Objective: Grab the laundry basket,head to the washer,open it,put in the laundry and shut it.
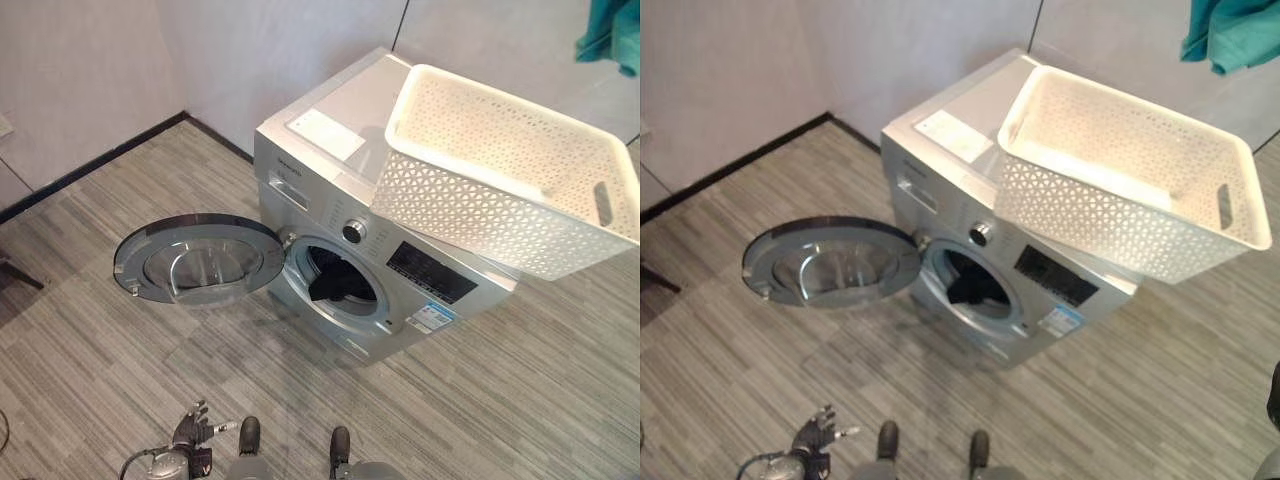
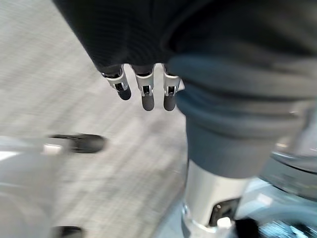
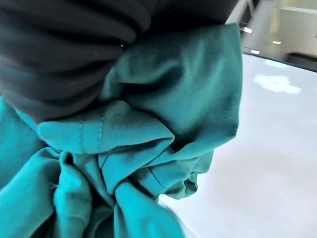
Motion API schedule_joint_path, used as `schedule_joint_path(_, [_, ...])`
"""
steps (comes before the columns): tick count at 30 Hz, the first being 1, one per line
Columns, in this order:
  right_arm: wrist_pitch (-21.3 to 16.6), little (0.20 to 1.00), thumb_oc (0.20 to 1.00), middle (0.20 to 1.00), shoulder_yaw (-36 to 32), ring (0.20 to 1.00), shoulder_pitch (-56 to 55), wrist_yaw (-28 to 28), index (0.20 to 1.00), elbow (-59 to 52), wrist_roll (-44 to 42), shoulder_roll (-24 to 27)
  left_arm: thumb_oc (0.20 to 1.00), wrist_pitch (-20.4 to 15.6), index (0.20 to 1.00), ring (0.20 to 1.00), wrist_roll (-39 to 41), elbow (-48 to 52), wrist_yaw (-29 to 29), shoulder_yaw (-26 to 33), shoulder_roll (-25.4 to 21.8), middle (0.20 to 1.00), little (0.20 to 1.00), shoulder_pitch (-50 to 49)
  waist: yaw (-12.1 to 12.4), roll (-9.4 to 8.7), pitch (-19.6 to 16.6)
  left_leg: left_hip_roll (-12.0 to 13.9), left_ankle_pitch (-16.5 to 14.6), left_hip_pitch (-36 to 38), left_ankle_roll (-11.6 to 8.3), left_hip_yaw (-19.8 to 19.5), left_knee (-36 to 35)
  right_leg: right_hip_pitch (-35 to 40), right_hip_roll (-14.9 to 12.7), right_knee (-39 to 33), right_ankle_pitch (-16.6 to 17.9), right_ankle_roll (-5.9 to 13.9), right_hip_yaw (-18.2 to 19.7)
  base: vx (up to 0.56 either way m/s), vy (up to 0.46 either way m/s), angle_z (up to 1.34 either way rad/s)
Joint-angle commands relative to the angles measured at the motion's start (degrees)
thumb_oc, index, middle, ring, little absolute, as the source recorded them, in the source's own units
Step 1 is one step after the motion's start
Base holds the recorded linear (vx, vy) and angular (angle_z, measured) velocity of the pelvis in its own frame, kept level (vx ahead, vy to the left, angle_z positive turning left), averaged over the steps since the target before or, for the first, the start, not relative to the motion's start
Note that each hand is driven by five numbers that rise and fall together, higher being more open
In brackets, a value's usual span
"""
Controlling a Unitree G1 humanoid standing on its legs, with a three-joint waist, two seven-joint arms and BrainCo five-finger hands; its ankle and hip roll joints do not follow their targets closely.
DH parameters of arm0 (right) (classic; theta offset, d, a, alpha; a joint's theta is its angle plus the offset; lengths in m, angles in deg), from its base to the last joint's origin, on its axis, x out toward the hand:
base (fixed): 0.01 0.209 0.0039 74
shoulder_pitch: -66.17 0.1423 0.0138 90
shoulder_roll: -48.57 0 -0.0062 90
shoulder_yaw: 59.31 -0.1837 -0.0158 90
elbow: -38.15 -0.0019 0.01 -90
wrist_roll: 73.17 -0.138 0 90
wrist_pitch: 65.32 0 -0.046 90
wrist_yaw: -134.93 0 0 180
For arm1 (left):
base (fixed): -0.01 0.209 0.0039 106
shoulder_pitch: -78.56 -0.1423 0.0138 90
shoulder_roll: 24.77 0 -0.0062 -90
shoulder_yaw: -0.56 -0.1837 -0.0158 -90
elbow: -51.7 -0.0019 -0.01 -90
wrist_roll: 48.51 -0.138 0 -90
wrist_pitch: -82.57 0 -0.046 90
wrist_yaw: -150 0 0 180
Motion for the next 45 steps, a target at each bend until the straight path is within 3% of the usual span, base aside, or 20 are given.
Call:
schedule_joint_path(1, [-4.76,0.200,0.200,0.200,-4.30,0.200,-1.31,2.12,0.200,-1.57,-1.27,-0.99,1.000,-2.44,1.000,1.000,-3.09,2.71,-0.16,-2.97,-3.14,1.000,1.000,1.33,0.04,0.49,-1.67,2.51,-9.33,6.16,-0.22,2.89,3.21,-0.12,-2.36,1.16,-4.31,4.16,0.18,-0.03,0.039,-0.05])
schedule_joint_path(2, [-5.89,0.200,0.200,0.200,-7.64,0.200,-6.93,1.06,0.200,-6.17,-2.31,-2.66,1.000,-2.50,1.000,1.000,-3.43,8.36,0.63,-2.97,-3.96,1.000,1.000,0.24,-0.51,0.56,-1.67,2.33,-9.09,6.15,-0.03,3.08,3.52,-0.30,-2.50,1.47,-3.97,4.15,0.46,-0.04,0.027,-0.11])
schedule_joint_path(9, [-6.47,0.200,0.200,0.200,-18.36,0.200,-27.48,-5.23,0.200,-22.81,-4.16,-12.91,1.000,-2.49,1.000,1.000,-3.40,14.19,1.56,-1.26,-3.96,1.000,1.000,-0.66,-2.57,0.76,-2.40,2.17,-10.22,7.26,0.43,4.27,3.79,-0.27,-2.43,1.79,-4.26,4.51,2.04,0.00,0.032,-0.15])
schedule_joint_path(17, [-4.51,0.200,0.200,0.200,-20.26,0.200,-46.28,-18.42,0.200,-36.09,-6.00,-20.05,1.000,-4.49,1.000,1.000,-6.93,22.56,4.67,0.11,-5.05,1.000,1.000,-3.50,-5.50,1.11,-2.08,1.86,-10.91,8.61,1.00,7.09,3.93,-1.54,-2.41,2.36,-3.52,5.02,4.89,-0.01,0.032,-0.21])
schedule_joint_path(21, [-1.52,0.200,0.200,0.200,-15.04,0.200,-54.75,-28.05,0.200,-42.24,-11.17,-21.80,1.000,-6.06,1.000,1.000,-10.17,30.68,7.65,0.16,-9.26,1.000,1.000,-5.56,-6.58,1.14,-1.51,1.65,-10.94,9.05,1.02,8.10,3.96,-1.96,-2.48,2.59,-3.32,5.20,5.90,-0.02,0.027,-0.22])
schedule_joint_path(22, [-1.45,0.200,0.200,0.200,-15.07,0.200,-54.87,-28.12,0.200,-42.35,-11.20,-21.89,1.000,-6.00,1.000,1.000,-10.20,30.82,7.67,0.20,-9.32,1.000,1.000,-5.72,-6.57,1.09,-1.57,1.64,-10.95,9.07,1.02,8.11,3.95,-1.95,-2.48,2.60,-3.33,5.20,5.91,-0.02,0.012,-0.16])
schedule_joint_path(25, [1.34,0.200,0.200,0.200,-8.19,0.200,-59.79,-34.34,0.200,-44.36,-14.97,-21.18,1.000,-7.99,1.000,1.000,-14.03,37.97,9.97,-1.55,-14.71,1.000,1.000,-5.59,-6.45,1.05,-1.01,1.63,-10.87,8.79,0.82,7.95,4.23,-2.08,-2.90,2.92,-3.29,5.50,5.65,0.00,0.000,0.00])
schedule_joint_path(28, [2.75,0.200,0.200,0.200,-4.17,0.200,-60.21,-35.61,0.200,-44.10,-15.17,-20.26,1.000,-8.36,1.000,1.000,-14.05,41.44,11.13,-2.53,-17.11,1.000,1.000,-5.11,-6.17,0.86,-0.73,1.55,-11.01,8.68,0.83,7.81,4.50,-2.02,-3.13,2.89,-3.23,5.65,5.45,0.00,0.000,0.00])
schedule_joint_path(31, [4.03,0.200,0.200,0.200,1.78,0.200,-58.52,-36.80,0.200,-42.46,-15.82,-17.88,1.000,-10.68,1.000,1.000,-19.00,46.91,12.22,-7.16,-23.19,1.000,1.000,-1.52,-5.52,0.77,-0.08,1.36,-11.20,8.43,0.74,7.51,5.09,-1.82,-3.52,2.90,-3.22,5.88,5.06,0.00,0.000,0.00])
schedule_joint_path(34, [4.50,0.200,0.200,0.200,10.91,0.200,-51.56,-35.62,0.200,-37.29,-16.39,-15.34,1.000,-13.63,1.000,1.000,-24.63,50.73,14.46,-18.07,-30.18,1.000,1.000,8.98,-4.29,0.56,1.19,0.96,-11.70,7.21,0.72,6.84,6.65,-1.68,-4.37,2.95,-3.05,6.32,4.49,-0.01,0.012,0.02])
schedule_joint_path(41, [5.09,0.200,0.200,0.200,19.79,0.200,-44.16,-32.27,0.200,-30.82,-12.42,-16.69,1.000,-13.18,1.000,1.000,-24.05,47.97,13.13,-25.32,-28.20,1.000,1.000,16.64,-2.85,0.80,3.41,0.30,-11.69,4.55,0.96,5.65,8.21,-2.46,-5.40,2.83,-2.56,6.41,3.63,-0.02,0.004,0.13])
schedule_joint_path(45, [5.02,0.200,0.200,0.200,21.54,0.200,-42.51,-31.57,0.200,-29.03,-11.35,-18.43,1.000,-12.94,1.000,1.000,-25.30,45.67,12.23,-25.92,-26.41,1.000,1.000,17.00,-2.53,0.88,4.31,0.03,-11.59,3.20,1.08,5.03,8.76,-3.21,-5.74,2.93,-2.38,6.33,3.41,-0.03,-0.005,0.07])
